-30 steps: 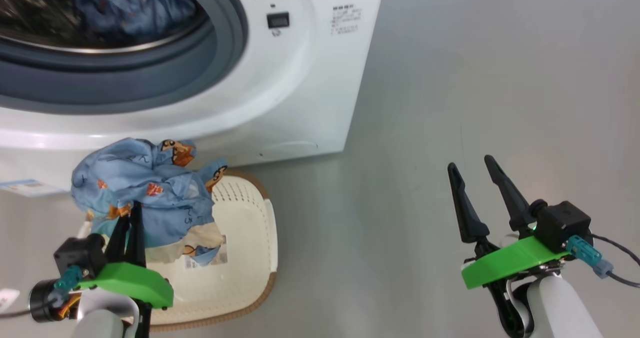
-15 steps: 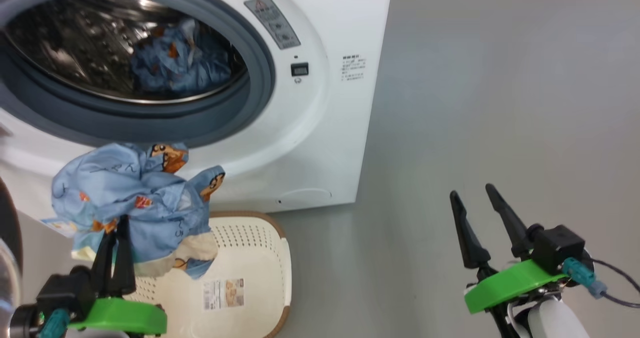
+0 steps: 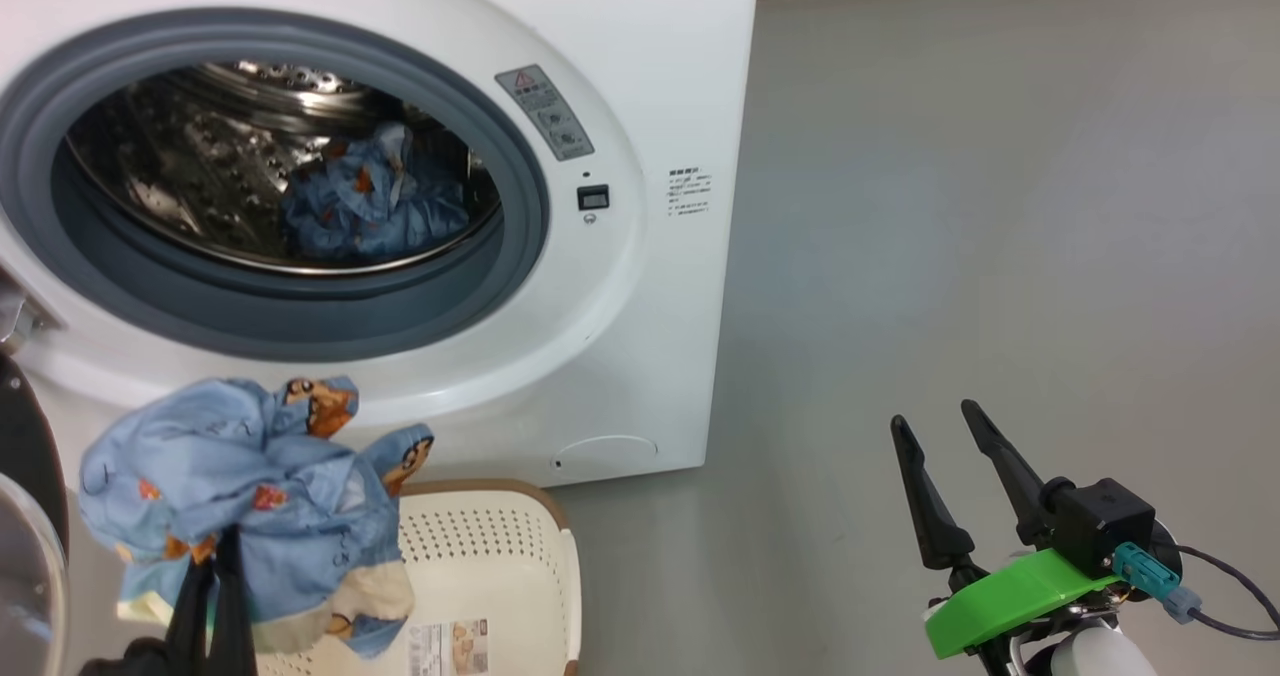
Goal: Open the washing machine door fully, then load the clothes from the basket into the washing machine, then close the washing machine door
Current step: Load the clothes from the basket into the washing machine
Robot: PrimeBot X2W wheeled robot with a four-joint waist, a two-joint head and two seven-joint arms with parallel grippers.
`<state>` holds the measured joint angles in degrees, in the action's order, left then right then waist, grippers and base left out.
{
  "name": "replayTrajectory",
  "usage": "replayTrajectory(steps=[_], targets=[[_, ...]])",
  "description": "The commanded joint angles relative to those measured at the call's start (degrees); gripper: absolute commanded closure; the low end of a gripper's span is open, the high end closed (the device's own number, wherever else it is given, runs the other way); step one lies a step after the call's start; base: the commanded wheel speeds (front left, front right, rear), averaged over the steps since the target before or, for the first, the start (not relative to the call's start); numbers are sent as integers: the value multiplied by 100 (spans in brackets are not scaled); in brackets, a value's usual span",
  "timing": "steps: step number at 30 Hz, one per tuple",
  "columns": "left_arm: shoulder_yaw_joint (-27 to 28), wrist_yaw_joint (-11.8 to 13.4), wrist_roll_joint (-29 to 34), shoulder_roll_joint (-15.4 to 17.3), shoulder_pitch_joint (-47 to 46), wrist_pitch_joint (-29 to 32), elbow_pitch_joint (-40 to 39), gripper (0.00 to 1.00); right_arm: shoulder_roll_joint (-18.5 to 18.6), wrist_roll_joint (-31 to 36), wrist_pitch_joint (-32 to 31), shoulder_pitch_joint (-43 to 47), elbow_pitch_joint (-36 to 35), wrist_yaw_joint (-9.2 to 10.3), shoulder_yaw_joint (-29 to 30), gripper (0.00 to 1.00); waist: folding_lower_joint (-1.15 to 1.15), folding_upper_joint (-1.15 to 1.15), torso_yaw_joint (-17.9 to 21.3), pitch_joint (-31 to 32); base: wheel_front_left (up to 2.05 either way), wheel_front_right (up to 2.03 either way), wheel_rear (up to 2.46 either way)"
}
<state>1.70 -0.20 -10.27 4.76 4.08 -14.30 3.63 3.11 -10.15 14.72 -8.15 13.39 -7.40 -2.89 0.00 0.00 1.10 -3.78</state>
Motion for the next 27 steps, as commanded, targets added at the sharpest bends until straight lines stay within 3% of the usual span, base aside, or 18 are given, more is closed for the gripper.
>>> replayTrajectory(steps=[1,17,27], targets=[[217,22,46,10,-49,-70,-202,100,-24,76,28,-24,-155,-9,-118,0,0,0,49,82,0,0,0],[305,23,107,-141,273,-70,-339,100,-24,93,28,95,-230,-9,-36,0,0,0,55,209,0,0,0],[347,-26,131,-166,9,-70,-273,100,-24,10,28,79,-276,-9,-27,0,0,0,31,0,0,0,0]])
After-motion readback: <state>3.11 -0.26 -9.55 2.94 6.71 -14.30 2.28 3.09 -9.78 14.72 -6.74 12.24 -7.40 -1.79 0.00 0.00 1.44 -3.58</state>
